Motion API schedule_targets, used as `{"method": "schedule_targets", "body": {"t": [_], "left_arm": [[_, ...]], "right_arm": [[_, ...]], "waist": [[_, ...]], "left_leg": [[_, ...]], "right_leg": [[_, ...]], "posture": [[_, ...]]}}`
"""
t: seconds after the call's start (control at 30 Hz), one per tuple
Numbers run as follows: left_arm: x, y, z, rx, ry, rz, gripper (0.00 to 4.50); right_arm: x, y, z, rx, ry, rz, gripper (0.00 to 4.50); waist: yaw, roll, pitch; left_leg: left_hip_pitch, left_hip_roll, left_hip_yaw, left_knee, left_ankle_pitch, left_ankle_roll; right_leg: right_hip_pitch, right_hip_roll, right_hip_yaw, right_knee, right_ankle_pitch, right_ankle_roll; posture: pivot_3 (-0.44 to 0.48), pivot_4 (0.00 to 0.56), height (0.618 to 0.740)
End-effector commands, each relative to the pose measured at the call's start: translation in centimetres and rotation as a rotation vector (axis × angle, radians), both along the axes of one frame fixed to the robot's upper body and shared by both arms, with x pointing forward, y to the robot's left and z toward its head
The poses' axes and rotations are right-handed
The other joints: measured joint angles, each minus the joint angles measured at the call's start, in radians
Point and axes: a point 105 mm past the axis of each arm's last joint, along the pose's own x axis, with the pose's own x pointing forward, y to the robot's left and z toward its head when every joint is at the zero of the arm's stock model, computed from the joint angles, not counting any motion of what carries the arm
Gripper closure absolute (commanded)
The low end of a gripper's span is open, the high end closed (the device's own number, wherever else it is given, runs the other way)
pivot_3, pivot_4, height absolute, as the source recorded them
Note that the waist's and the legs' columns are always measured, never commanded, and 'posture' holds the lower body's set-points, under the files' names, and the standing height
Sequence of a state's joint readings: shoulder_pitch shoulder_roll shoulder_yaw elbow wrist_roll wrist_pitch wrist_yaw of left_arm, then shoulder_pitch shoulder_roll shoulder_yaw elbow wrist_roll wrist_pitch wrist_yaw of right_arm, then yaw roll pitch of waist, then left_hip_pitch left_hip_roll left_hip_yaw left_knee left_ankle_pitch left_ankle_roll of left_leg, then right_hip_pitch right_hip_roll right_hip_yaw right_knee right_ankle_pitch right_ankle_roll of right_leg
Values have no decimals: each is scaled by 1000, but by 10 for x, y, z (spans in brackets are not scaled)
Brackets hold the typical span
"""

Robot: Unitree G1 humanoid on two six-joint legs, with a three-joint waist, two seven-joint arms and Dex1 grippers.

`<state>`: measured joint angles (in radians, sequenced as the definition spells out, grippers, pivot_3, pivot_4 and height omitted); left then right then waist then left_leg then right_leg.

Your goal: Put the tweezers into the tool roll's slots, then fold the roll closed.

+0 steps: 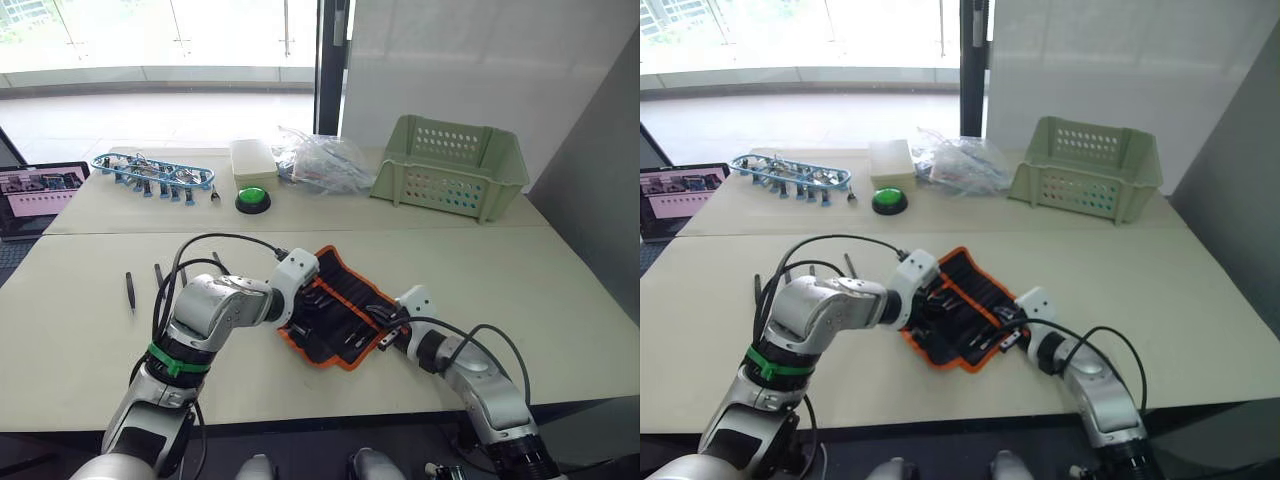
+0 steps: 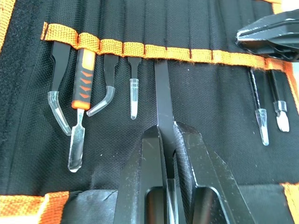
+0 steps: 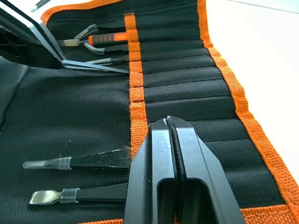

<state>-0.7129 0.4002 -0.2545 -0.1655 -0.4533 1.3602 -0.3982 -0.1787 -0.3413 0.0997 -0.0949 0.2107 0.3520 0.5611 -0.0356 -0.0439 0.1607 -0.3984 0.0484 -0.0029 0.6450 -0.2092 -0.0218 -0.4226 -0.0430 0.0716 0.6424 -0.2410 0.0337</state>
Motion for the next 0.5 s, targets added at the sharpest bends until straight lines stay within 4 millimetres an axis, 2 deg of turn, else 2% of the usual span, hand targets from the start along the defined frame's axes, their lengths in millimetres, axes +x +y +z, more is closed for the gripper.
{"method": "schedule_targets", "body": {"t": [0.03, 0.5], "left_arm": [[7, 3, 9, 33, -70, -5, 4500], [9, 9, 16, 59, -69, -21, 4500]], "right_arm": [[-6, 3, -7, -9, 35, 14, 4479], [-6, 5, -8, -7, 38, 10, 4479]], "waist": [[0, 0, 0], [-6, 0, 0]], "left_leg": [[0, 0, 0, 0, 0, 0], [0, 0, 0, 0, 0, 0]], "right_leg": [[0, 0, 0, 0, 0, 0], [0, 0, 0, 0, 0, 0]], "posture": [[0, 150, 725], [0, 150, 725]]}}
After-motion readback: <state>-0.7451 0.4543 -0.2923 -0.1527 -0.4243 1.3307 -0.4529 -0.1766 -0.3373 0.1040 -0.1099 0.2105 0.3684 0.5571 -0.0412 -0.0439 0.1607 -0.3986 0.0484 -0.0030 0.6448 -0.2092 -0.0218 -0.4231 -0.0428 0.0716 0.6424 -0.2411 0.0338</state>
